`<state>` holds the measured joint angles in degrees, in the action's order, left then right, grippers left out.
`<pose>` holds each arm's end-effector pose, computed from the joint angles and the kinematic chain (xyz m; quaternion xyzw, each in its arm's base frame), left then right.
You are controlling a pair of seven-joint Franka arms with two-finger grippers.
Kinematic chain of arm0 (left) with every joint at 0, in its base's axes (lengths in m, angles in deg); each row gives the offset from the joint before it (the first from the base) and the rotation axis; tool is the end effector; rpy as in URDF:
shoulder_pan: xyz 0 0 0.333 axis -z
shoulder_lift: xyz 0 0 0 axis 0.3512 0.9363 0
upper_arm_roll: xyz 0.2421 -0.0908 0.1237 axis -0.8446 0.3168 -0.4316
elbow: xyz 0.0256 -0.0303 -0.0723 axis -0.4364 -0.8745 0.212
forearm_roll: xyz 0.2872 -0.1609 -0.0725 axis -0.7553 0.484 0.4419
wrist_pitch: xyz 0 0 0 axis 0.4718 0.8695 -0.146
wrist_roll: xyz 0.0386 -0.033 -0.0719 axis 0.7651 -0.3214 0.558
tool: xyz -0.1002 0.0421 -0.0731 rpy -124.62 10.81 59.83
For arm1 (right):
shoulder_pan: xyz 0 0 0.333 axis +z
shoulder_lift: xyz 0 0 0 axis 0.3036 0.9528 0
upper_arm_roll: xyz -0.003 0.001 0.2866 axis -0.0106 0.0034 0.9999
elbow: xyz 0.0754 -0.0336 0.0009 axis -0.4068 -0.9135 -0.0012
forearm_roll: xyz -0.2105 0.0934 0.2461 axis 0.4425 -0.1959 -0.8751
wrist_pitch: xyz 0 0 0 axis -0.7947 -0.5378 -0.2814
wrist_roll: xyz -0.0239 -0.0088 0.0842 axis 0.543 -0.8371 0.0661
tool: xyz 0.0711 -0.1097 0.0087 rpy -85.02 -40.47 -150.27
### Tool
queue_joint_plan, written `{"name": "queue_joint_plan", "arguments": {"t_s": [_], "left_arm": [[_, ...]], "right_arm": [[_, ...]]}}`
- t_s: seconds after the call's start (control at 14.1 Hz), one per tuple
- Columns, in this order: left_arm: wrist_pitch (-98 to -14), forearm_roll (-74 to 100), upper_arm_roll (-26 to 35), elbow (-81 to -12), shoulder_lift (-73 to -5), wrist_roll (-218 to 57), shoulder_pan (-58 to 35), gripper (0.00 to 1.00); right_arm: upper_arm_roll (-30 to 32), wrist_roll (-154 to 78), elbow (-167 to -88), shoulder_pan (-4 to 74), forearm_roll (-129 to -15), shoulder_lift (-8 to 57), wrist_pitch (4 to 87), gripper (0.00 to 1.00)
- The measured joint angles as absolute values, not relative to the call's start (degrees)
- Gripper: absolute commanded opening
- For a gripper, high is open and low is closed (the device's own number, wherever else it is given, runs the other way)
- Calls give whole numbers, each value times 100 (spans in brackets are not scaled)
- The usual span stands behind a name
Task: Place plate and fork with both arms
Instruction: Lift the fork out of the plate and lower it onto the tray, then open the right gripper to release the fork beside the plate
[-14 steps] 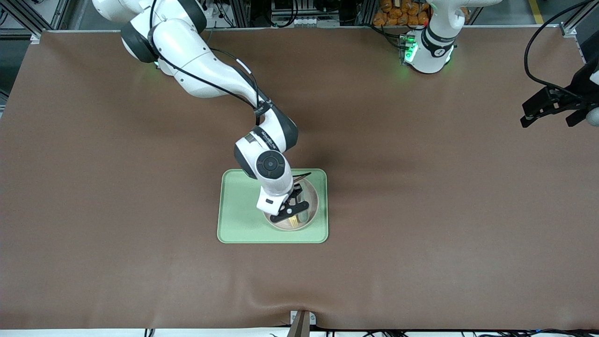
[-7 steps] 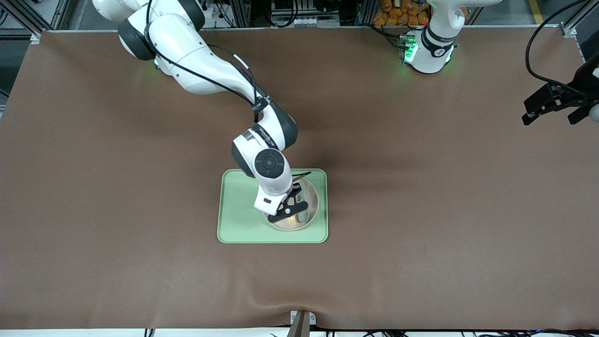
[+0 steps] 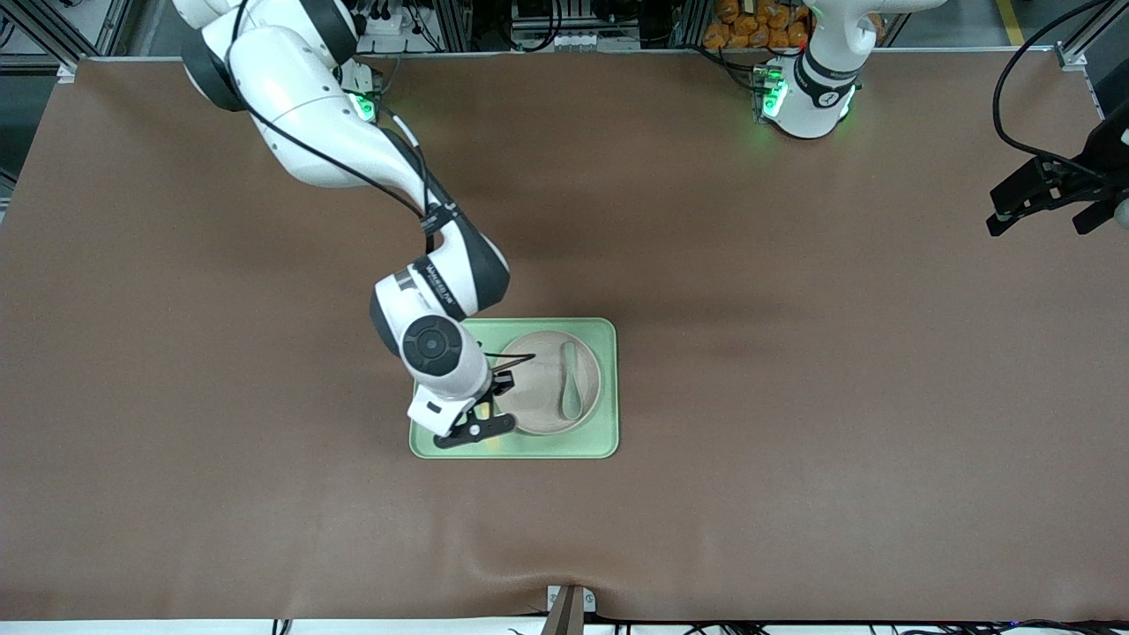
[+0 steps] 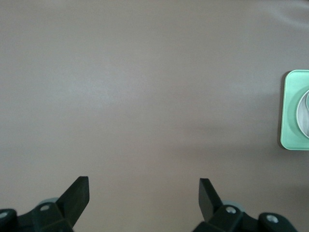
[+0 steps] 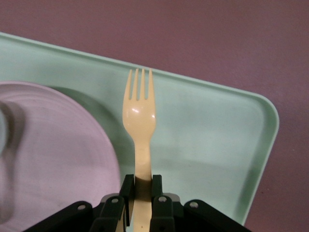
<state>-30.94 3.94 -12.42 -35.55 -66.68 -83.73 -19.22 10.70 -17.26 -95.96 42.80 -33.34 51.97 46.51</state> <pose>0.4917 -0.0210 0.6035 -0.9988 -0.0072 -0.0474 0.0011 0.6023 0.3222 0.2273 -0.9931 -0.1142 0.0264 0.0041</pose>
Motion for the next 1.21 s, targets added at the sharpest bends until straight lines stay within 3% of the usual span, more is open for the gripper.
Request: {"name": "queue_joint_plan", "arguments": {"t_s": [0.5,1.06,1.13,1.21], "left_arm": [[-3095,394,-1246,-3554,-6668,-8373,-1922,100],[-3099,394,-1246,-3554,-6668,-8373,-1920,100],[-3099,394,-1245,-3554,-6668,-8373,-1919,100],[-3099,394,-1243,-3554,-6668,-8373,-1917,100]], "right_arm": [[1260,-1718,-11364,3817,-3369,4550,5825,0],[1275,-1684,-11926,3805,-3675,4419,6337,1],[1275,-1682,-11985,3805,-3675,4420,6390,25],[1275,-1681,-12010,3805,-3675,4419,6417,69]]}}
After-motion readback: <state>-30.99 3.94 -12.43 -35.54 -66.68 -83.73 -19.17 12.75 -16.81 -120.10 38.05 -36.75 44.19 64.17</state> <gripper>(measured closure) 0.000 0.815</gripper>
